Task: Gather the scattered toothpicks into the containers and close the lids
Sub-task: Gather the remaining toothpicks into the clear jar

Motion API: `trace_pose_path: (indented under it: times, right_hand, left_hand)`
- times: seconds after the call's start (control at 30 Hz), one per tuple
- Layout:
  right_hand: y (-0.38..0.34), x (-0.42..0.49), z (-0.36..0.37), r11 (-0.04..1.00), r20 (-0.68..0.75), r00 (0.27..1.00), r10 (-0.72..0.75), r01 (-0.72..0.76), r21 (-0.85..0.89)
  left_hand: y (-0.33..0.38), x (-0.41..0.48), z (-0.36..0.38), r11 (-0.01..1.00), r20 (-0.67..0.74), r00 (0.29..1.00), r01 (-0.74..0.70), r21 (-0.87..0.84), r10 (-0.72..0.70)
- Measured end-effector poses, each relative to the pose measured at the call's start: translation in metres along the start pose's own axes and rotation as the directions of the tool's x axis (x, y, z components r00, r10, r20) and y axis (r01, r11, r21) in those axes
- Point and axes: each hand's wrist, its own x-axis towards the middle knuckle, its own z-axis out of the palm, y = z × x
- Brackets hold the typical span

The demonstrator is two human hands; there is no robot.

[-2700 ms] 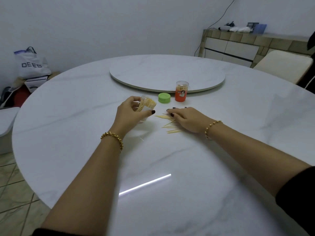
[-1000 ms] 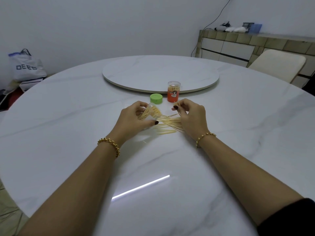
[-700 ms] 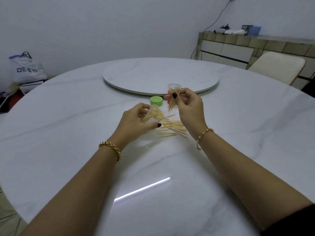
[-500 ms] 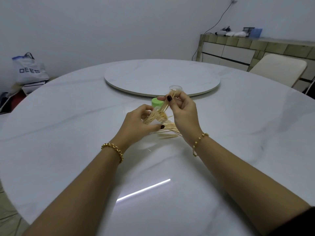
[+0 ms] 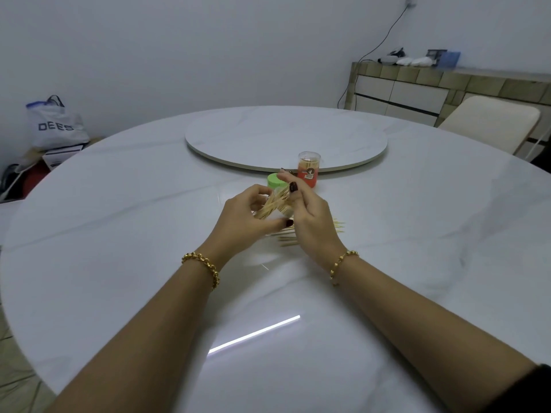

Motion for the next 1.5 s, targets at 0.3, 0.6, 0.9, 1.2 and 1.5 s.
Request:
trace_pose_path:
  times: [0.3,0.6,0.9,1.2,1.5]
  right_hand:
    - [-0.014,-0.002,0.002,0.958,0.112,0.989,-0.095,0.121,-0.261]
    - [-0.009,0.008,-0.009,0.911,0.181,0.979,0.093,-0.011,-0.413]
    - [0.009,0.021,-0.038,0.703,0.16,0.926,0.342,-0.139,-0.697]
    - [0.03,0.033,-0.025,0.596,0.355,0.878,0.32,0.105,-0.796]
    - [0.03,0.02,-0.023,0.474,0.418,0.896,0.148,0.307,-0.825]
  left_hand:
    - [0.002,-0.002,0.008,0.994,0.057,0.995,-0.086,0.063,0.082]
    - [-0.007,0.0,0.004,1.0,0.026,1.0,0.019,-0.002,-0.019]
    - [-0.018,0.004,-0.017,0.987,-0.104,0.985,0.126,-0.099,-0.136]
    - [-0.019,0.006,-0.013,0.988,-0.097,0.986,0.125,-0.088,-0.133]
    - [-0.016,0.006,-0.012,0.99,-0.095,0.988,0.119,-0.074,-0.126]
